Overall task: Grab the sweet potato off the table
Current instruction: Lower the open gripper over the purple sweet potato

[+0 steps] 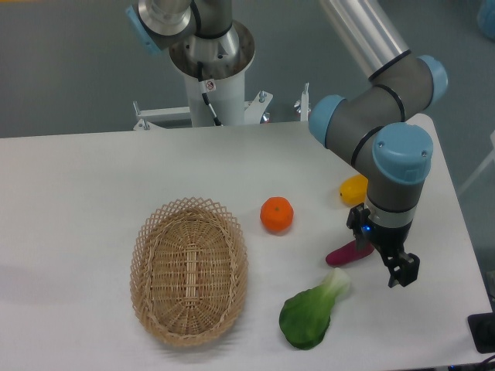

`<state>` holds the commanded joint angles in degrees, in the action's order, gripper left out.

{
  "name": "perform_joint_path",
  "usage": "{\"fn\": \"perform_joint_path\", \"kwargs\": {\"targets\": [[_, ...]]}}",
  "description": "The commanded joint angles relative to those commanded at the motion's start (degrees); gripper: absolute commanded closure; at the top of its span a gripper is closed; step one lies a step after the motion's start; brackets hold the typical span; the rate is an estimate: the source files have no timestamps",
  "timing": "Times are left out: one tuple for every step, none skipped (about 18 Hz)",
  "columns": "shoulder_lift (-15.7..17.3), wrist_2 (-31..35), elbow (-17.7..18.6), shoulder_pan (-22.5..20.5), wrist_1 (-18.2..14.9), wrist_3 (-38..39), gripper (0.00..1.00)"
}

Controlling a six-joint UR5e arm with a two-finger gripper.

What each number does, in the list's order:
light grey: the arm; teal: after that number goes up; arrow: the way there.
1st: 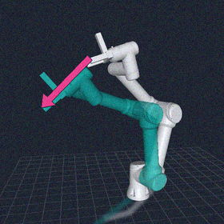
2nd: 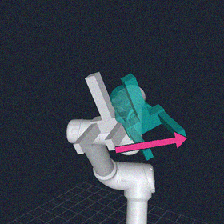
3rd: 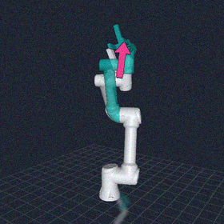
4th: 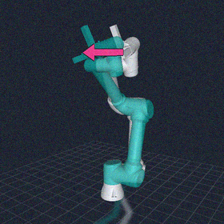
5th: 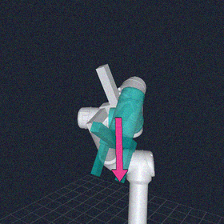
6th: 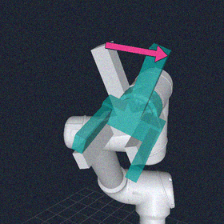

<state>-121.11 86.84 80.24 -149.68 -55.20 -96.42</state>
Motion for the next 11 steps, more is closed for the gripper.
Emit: {"fn": "perform_joint_path", "kwargs": {"targets": [[0.0, -0.17, 0.78, 0.0, 0.7, 0.17, 0.0], [0.09, -0.18, 1.75, 0.0, 0.7, -0.08, 0.0], [0.09, -0.18, 1.67, -0.17, 1.05, 0.09, 0.0], [0.26, -0.09, 2.02, -0.35, 1.23, 0.09, 0.0], [0.52, -0.09, 2.28, -0.35, 1.23, 0.09, 0.0], [0.7, 0.0, 2.29, -0.44, 1.23, 0.09, 0.0], [0.88, 0.0, 2.29, -0.53, 1.23, 0.09, 0.0], [1.05, 0.0, 2.37, -0.79, 1.14, 0.09, 0.0], [1.05, 0.09, 2.46, -0.79, 1.14, 0.09, 0.0], [1.14, 0.09, 2.98, -0.88, 1.23, 0.09, 0.0], [1.49, 0.09, 3.69, -0.79, 1.23, 0.09, 0.0]]}}
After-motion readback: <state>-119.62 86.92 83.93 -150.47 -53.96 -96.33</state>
